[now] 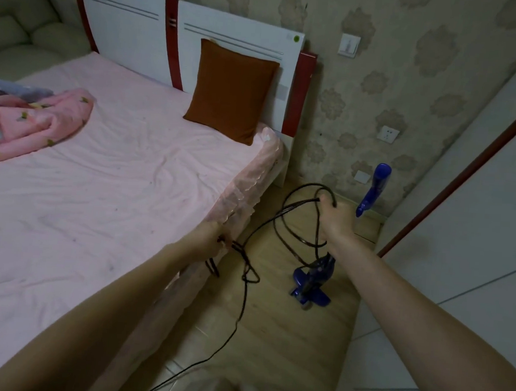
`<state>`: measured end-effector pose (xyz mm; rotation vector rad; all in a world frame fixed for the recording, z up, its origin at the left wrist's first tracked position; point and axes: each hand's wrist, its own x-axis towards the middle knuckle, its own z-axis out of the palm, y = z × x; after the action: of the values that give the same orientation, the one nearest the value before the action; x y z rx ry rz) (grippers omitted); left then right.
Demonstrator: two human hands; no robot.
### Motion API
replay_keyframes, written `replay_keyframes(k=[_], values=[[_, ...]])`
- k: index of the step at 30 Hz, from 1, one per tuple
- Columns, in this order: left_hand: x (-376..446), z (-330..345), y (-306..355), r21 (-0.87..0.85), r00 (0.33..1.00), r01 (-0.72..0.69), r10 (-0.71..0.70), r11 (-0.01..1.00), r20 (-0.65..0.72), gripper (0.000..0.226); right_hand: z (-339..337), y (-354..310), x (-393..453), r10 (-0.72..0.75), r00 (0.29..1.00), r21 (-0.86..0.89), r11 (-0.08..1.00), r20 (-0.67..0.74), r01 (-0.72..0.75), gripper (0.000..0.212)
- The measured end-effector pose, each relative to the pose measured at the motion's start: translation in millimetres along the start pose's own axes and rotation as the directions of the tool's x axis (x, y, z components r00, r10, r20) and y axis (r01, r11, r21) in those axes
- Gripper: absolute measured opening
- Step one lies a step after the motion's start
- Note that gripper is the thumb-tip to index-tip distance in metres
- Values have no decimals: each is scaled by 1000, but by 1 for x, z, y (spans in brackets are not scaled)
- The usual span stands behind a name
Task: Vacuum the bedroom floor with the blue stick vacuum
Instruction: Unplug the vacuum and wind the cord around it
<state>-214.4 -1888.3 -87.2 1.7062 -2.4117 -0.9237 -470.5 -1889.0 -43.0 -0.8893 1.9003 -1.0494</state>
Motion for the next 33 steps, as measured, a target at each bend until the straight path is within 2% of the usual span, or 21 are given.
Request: replay_keyframes(k=[1,3,4,5,7,9,13,15,18,22,26,30,33], values=[[-1,0,-1,-142,998,66,-65,988,14,21,0,1,1,36,998,86,996,-57,-31,38],[-7,-2,-2,-483,981,193,-153,854,122,18,-2,3,0,58,990,156,987,-127,-38,37],[-9,-4,-1,-605,974,226,-162,764,160,21,-1,5,-1,37,990,109,994,-137,-22,37],[-10,-6,-1,-639,971,239,-162,731,178,23,1,7,-4,3,992,28,1000,-124,0,36],[-10,-10,2,-572,961,267,-172,775,215,23,11,11,-10,-61,997,-132,990,-44,55,35],[-9,-13,8,-520,964,260,-184,813,194,26,25,19,-15,-63,996,-189,979,61,73,36],[-11,-25,7,-600,951,301,-192,741,241,54,45,33,-21,43,994,-184,983,99,-24,36],[-13,-30,6,-595,949,310,-203,742,242,49,49,35,-26,54,988,-196,980,142,-26,38],[-14,-32,9,-690,963,267,-208,672,170,39,55,33,-42,-28,956,-169,982,291,80,42],[-17,-31,12,-721,969,224,-225,656,97,37,58,27,-61,-99,894,-26,992,437,122,30],[-18,-26,17,-707,976,209,-190,676,107,27,61,20,-62,-134,865,11,989,483,147,11],[-18,-22,30,-687,992,125,-114,716,61,30,68,17,-61,-159,864,-14,982,478,188,10],[-18,-24,32,-655,997,29,-69,755,-35,17,67,16,-55,-190,873,-19,975,450,222,19]])
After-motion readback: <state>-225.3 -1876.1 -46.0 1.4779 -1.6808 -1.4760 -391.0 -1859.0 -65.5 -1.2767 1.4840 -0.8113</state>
